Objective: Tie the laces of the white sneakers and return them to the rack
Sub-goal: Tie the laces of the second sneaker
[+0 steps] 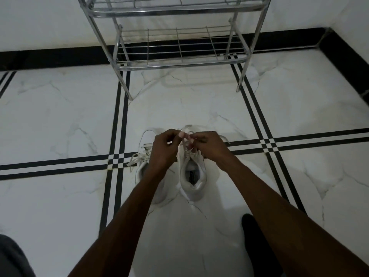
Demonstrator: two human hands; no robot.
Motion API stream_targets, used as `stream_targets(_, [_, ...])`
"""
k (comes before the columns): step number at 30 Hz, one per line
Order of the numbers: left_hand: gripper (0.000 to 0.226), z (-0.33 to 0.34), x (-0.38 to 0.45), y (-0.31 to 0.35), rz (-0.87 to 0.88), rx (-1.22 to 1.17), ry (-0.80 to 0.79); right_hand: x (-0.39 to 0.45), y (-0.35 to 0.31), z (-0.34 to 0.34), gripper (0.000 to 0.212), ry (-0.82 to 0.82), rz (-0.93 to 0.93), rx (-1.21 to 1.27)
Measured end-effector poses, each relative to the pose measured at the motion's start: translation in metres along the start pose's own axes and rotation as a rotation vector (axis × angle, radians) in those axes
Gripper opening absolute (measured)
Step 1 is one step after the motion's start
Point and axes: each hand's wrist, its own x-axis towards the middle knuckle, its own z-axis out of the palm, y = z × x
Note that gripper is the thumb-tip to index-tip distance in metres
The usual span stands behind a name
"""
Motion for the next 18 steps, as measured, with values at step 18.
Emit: stream_targets(18, [0.032, 0.009, 0.003, -0.013, -0.159, -0.028, -0.129, 0.011, -0.008, -0.018, 0.008, 0.105, -0.358, -0.390])
